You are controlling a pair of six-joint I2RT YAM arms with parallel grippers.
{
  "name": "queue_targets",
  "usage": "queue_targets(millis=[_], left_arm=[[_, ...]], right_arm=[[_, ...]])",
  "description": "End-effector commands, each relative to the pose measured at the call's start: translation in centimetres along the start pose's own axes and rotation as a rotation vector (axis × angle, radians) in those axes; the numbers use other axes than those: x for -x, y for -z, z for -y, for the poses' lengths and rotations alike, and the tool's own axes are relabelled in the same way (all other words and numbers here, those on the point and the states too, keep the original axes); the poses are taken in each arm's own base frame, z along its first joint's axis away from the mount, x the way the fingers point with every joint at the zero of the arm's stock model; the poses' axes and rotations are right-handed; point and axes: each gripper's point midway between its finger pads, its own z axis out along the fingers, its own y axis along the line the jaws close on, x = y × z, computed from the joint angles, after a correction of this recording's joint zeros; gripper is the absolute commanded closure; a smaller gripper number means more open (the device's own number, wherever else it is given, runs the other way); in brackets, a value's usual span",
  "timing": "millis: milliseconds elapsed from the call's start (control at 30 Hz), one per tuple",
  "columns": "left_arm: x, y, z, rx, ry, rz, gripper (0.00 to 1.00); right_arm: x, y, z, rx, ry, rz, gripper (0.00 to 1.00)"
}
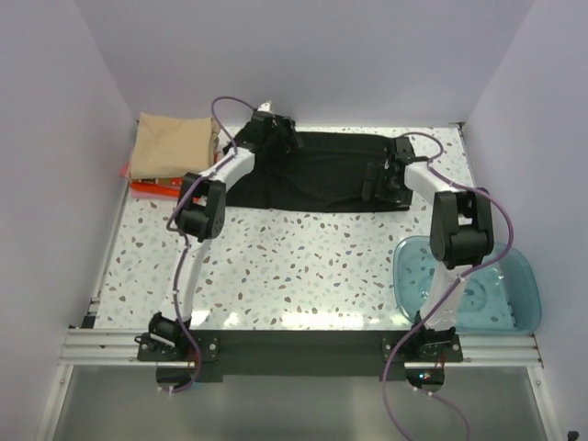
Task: Fold and stack the t-shirts
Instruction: Fold the tshirt
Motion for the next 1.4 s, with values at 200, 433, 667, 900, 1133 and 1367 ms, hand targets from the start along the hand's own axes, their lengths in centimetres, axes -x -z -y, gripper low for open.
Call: queue_targets(millis=[200,433,667,900,1133,1367], left_arm=[[9.4,9.7,9.4,-0.137,-0.209,0.277,0.00],[6.1,18.8,2.4,0.142,-0.139,0.274,0.00],[-1.6,18.6,-6.4,0.244,-0.010,0.067,0.00],[-4.1,14.4,-8.2,0.213,0.025,-0.052,0.00],[-8.3,15.8,-12.4,0.346,0.067,-0.121,0.00],[-13.9,22.9,-14.3,0.417,0.143,-0.184,0.00]], right_arm=[[2.0,2.3,-2.4,0.093,0.076,0.067,0.01],[2.6,3.7,-7.4,0.049,0.295,0.141,0.01],[1.1,1.0,-7.3,0.051,0.214,0.069,0.01],[0.8,-2.4,-6.4,0.093,0.160,0.045,0.01],[-3.5,-3.8,-4.1,0.060,0.155,-0.058,0.01],[-9.7,0.7,-1.9,0.065,0.073,-0.089,0.01]])
